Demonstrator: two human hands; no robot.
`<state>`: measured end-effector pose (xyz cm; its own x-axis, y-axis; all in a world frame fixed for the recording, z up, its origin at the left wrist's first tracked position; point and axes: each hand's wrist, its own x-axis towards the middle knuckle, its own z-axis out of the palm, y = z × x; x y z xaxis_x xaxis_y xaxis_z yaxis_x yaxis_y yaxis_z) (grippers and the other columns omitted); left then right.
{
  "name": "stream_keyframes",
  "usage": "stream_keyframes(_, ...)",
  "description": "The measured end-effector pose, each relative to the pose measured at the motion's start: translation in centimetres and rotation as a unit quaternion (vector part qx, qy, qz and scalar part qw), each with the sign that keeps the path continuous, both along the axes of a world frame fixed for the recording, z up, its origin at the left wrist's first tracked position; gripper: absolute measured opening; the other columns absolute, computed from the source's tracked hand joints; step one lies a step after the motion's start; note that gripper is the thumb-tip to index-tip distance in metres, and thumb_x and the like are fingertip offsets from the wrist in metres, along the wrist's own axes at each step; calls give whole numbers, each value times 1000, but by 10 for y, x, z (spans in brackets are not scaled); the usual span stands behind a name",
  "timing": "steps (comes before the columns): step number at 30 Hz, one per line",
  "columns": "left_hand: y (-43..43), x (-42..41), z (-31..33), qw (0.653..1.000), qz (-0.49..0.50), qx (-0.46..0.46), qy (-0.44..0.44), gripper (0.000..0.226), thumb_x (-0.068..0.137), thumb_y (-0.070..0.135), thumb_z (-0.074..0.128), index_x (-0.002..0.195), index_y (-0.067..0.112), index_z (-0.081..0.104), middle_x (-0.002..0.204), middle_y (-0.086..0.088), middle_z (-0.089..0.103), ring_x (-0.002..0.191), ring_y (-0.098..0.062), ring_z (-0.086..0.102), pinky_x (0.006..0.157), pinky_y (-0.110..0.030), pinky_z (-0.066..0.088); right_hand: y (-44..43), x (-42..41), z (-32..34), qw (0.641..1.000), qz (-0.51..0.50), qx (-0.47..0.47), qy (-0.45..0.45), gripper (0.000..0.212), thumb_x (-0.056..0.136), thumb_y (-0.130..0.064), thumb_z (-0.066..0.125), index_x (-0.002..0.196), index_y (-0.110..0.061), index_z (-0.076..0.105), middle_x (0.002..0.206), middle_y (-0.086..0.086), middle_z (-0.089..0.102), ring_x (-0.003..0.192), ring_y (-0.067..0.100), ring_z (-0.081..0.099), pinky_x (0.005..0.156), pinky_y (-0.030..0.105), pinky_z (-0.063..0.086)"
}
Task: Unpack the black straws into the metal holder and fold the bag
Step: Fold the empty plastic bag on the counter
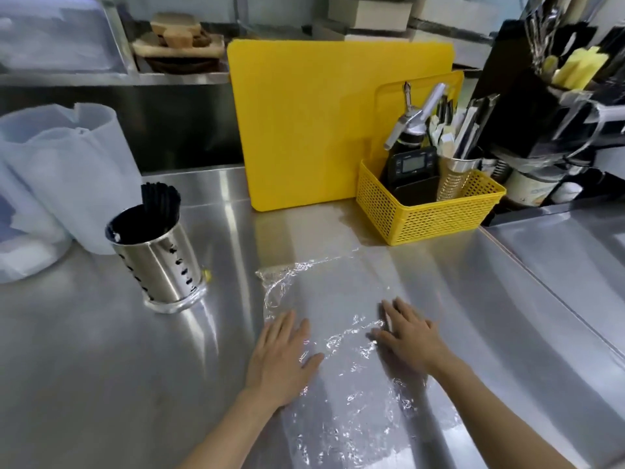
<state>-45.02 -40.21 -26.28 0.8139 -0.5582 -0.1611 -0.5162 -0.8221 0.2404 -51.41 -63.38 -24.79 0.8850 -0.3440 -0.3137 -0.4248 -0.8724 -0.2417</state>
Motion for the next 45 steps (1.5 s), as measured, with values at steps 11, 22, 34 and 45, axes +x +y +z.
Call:
stream_keyframes(11,6,-6,16,941,295,-157,54,91,72,38,74,141,9,22,142,-13,40,128,-32,41,100,-39,36,-5,5,-2,958,-219,153,-106,49,82,-18,60,123,-1,40,108,22,61,105,36,58,82,36,43)
stream_keyframes(22,41,8,34,775,350,-390,354,35,75,34,73,101,15,61,72,-2,68,71,-17,55,65,-30,36,-12,-13,24,864,-182,462,-81,20,86,1,52,69,-7,54,51,2,63,44,14,56,39,18,31)
stream_keyframes(34,84,-1,48,799,222,-418,372,14,92,3,49,105,-2,54,63,-6,64,44,-10,49,42,-21,39,-17,-29,24,799,-166,572,-83,24,78,-6,64,100,2,62,89,38,66,83,54,62,66,43,48)
stream_keyframes(45,86,-2,50,785,226,-531,224,58,72,-31,35,36,7,59,67,2,72,61,-12,61,51,-19,44,-12,-33,31,727,-170,651,-135,19,61,15,56,50,2,65,65,20,67,55,24,63,49,25,52)
